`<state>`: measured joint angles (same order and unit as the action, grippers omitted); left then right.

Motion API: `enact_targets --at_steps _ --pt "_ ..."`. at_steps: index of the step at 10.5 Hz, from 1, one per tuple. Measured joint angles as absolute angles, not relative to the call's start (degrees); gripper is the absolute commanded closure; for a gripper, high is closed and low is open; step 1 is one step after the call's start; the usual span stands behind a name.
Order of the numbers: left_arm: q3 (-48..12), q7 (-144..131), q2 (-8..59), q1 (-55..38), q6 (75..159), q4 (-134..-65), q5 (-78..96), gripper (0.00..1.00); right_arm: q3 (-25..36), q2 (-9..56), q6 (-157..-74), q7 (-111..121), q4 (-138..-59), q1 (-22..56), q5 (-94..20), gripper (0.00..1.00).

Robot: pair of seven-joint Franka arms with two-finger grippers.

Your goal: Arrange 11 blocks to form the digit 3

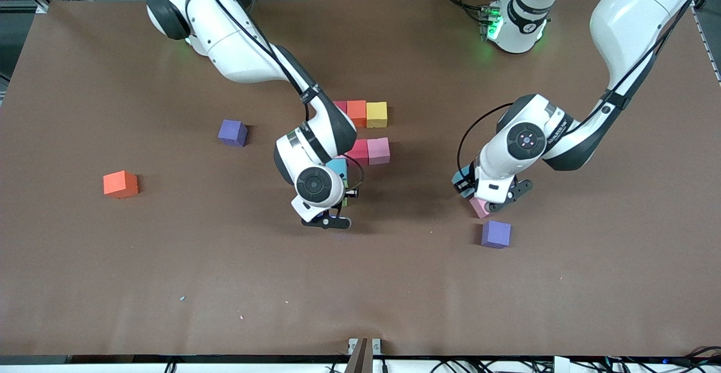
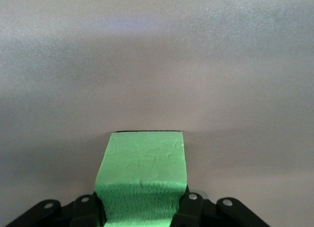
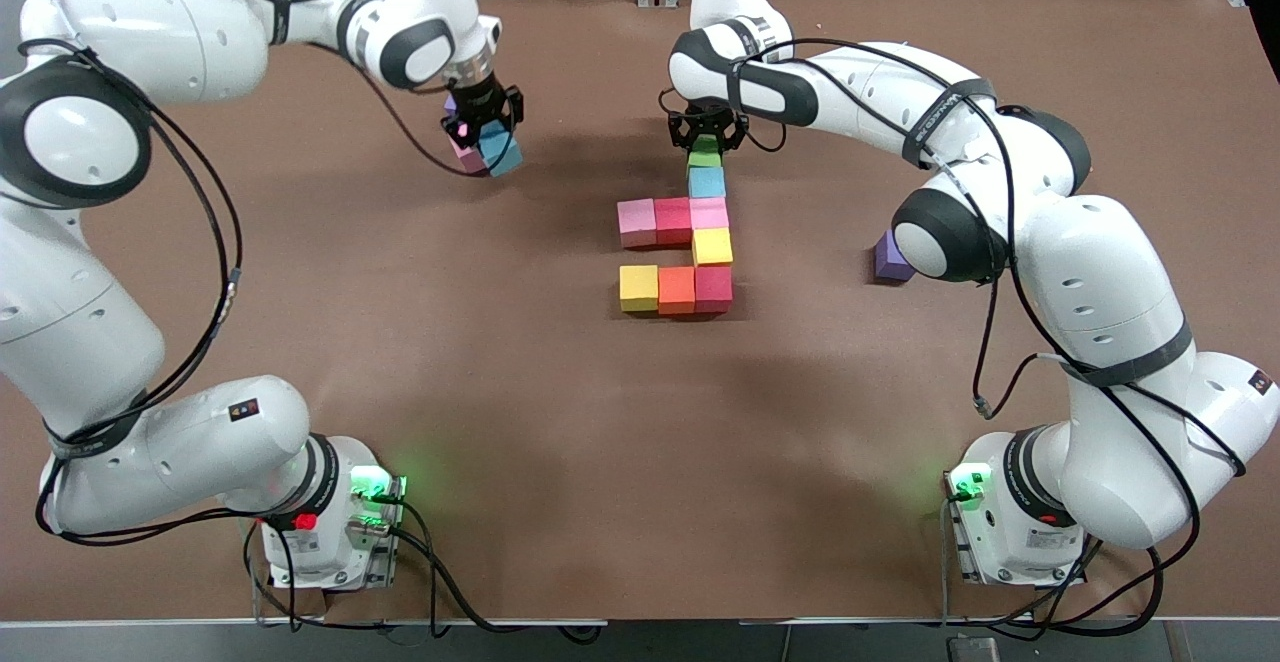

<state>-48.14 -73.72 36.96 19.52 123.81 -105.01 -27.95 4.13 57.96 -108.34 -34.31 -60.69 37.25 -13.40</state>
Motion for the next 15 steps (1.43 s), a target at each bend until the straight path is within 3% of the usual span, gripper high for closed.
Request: enact_targets --at_steps 1,5,9,13,15 --pt "-46.53 -75.77 38.26 16.58 122.48 -101.61 -27.69 1.00 4.13 57.97 -108.34 -34.32 -60.68 37.26 -13.38 0.00" --pt "-35.61 -80.07 41.85 1.89 122.08 -94.05 -23.52 1.00 4.07 58.74 -108.44 -34.35 -60.71 38.29 -11.36 0.00" --pt "-34.43 -80.61 42.42 -0.75 121.92 -89.96 -22.71 1.00 4.48 58.37 -108.68 -34.18 -59.27 38.25 -11.06 0.00" --pt "-25.61 -86.52 45.11 -12.82 121.87 -84.84 -21.65 1.00 4.88 55.42 -105.48 -30.29 -58.84 37.41 -11.02 0.00" --pt "-24.53 -93.12 46.64 -15.85 121.92 -82.27 -20.41 1.00 5.09 53.44 -102.24 -27.81 -58.71 35.46 -10.85 0.00"
